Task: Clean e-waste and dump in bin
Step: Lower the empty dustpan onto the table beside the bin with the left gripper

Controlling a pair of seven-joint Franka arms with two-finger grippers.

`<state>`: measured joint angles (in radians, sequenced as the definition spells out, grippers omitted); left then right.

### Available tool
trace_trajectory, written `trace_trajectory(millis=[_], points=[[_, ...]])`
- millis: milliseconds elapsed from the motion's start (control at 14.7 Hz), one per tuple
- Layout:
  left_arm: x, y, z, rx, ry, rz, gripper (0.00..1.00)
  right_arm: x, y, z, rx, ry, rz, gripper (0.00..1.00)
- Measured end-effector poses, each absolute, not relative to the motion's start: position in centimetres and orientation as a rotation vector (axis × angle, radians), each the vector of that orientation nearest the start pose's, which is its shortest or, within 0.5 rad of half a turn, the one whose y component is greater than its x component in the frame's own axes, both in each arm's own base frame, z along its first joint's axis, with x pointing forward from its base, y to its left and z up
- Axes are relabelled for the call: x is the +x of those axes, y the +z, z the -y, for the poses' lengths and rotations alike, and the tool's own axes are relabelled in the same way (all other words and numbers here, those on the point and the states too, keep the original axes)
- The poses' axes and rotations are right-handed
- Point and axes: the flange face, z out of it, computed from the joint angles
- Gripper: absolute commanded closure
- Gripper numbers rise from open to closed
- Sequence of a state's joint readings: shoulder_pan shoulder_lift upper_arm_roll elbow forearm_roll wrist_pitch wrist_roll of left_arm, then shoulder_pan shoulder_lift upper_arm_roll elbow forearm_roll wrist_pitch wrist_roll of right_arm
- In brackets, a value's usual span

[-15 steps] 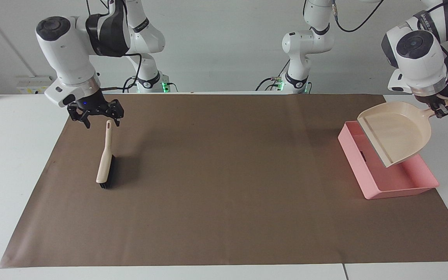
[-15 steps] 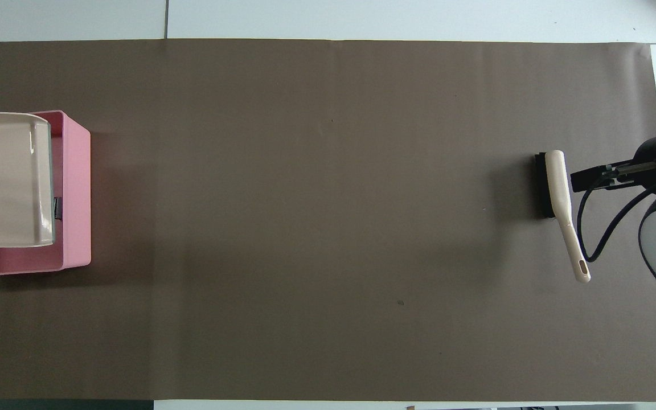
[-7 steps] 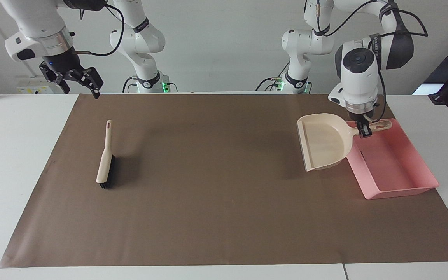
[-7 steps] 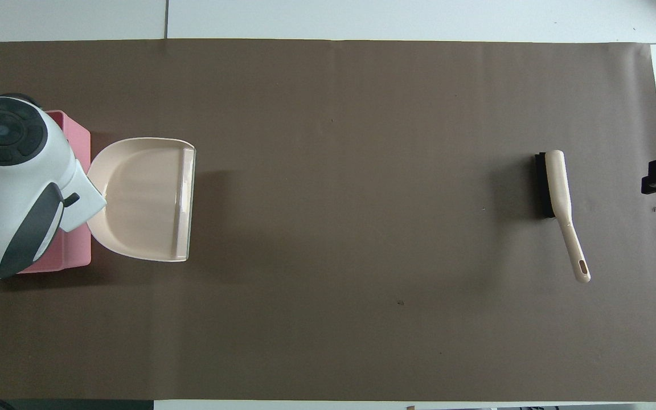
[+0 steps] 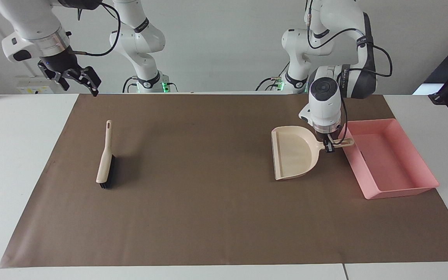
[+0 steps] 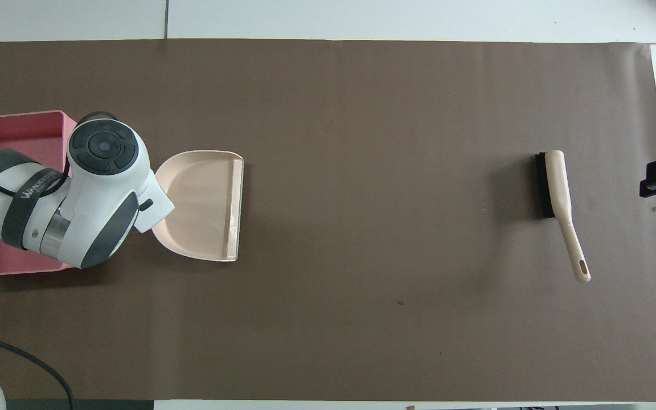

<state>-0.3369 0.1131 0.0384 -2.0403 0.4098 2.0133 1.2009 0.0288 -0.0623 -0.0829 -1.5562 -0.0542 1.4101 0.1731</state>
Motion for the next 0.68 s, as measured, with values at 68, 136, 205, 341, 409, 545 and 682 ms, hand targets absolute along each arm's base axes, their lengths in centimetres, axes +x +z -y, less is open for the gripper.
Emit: trace_trajectory(millis=[68,136,205,341,409,545,682], points=[[53.9,37.4,14.2,-1.882,0.397,-2.141,1.0,51.7,65.1,3.5,-3.172,0.129,-0.368,0.0],[53.7,36.9,14.2,-1.884,0.381,-2.141,1.0,51.7,65.1,3.3,-3.173,0.129,-0.362,0.0],[53.5,36.4,14.2,-1.884,0.366,-2.144,1.0,51.7,65.2,3.1,-3.174,0.128,-0.357,0.0],[53.3,35.7,14.1,-1.883,0.349,-2.149,0.99,51.7,65.2,2.8,-3.175,0.128,-0.35,0.0],[53.3,35.4,14.0,-1.883,0.345,-2.15,0.99,51.7,65.2,2.8,-3.176,0.128,-0.347,0.0],[53.2,35.1,13.9,-1.882,0.334,-2.152,0.98,51.8,65.2,2.6,-3.179,0.125,-0.303,0.0],[53.2,35.0,13.9,-1.883,0.33,-2.153,0.98,51.9,65.1,2.5,-3.185,0.11,-0.22,0.0]])
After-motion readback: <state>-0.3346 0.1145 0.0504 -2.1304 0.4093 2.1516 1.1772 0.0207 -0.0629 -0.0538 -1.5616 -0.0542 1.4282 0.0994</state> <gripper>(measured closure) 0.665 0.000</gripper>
